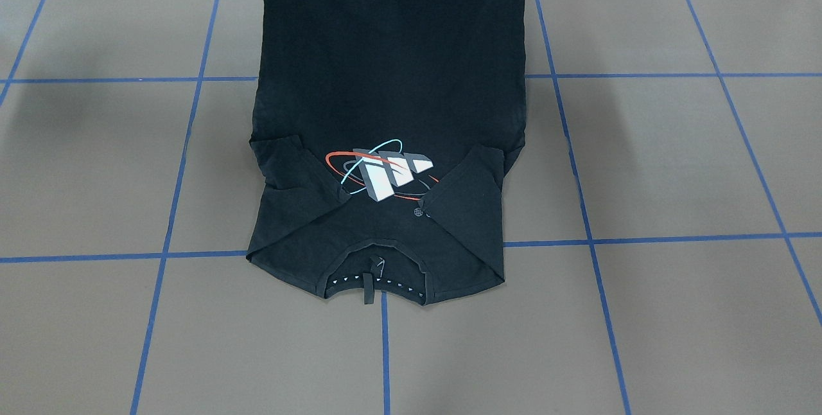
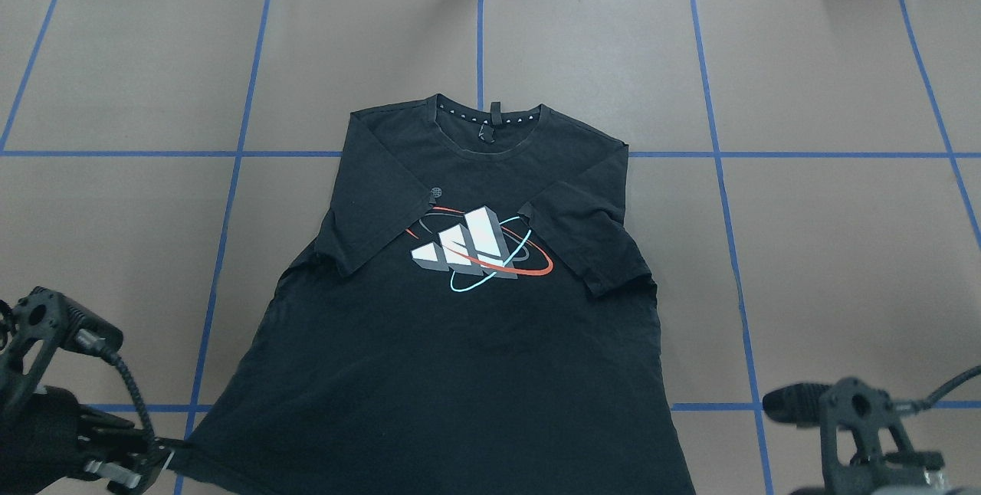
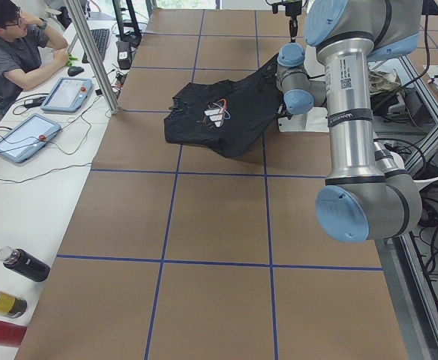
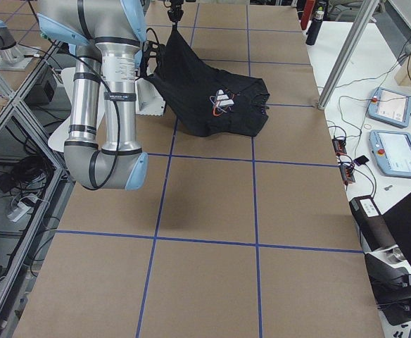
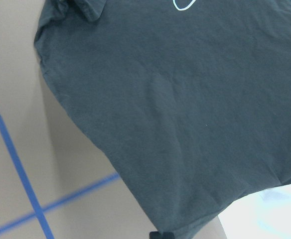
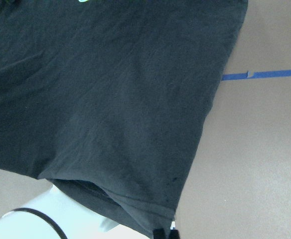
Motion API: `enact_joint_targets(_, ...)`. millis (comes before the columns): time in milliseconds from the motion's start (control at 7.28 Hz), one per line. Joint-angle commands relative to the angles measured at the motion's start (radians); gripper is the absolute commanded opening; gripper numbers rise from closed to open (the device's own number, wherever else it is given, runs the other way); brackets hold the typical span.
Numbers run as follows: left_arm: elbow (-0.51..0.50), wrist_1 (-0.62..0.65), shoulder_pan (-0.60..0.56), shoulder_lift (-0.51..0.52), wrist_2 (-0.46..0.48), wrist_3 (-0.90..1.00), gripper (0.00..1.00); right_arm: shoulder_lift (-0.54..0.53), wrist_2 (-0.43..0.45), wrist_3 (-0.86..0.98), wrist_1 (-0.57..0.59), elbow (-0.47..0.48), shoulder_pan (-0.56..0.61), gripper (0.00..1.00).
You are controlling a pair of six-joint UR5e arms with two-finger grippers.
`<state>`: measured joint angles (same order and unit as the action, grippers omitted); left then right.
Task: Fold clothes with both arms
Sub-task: 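Lift both hem corners and carry them toward the collar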
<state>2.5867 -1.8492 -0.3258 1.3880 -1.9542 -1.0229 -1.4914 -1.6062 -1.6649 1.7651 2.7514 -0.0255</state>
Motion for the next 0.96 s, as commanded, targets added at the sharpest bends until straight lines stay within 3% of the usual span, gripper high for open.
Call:
enact_joint_targets(0,-0.135,0.001,-0.022,0.183,0.137,-0.011,0.0,0.055,0.008,0.001,0.017,-0.048,0.183,0.0)
enact_joint_targets(275,-0.323,-0.001,-0.174,0.346,0.176,-0.009,0.0,0.129,0.006,0.001,0.017,-0.137,0.348,0.0)
enact_joint_targets(550,-0.356,-0.001,-0.327,0.373,0.169,0.036,0.0,0.168,0.029,0.005,0.016,-0.275,0.449,0.0)
enact_joint_targets(824,-0.358,0.002,-0.404,0.434,0.167,0.04,0.0,0.174,0.063,0.01,0.014,-0.292,0.486,0.0)
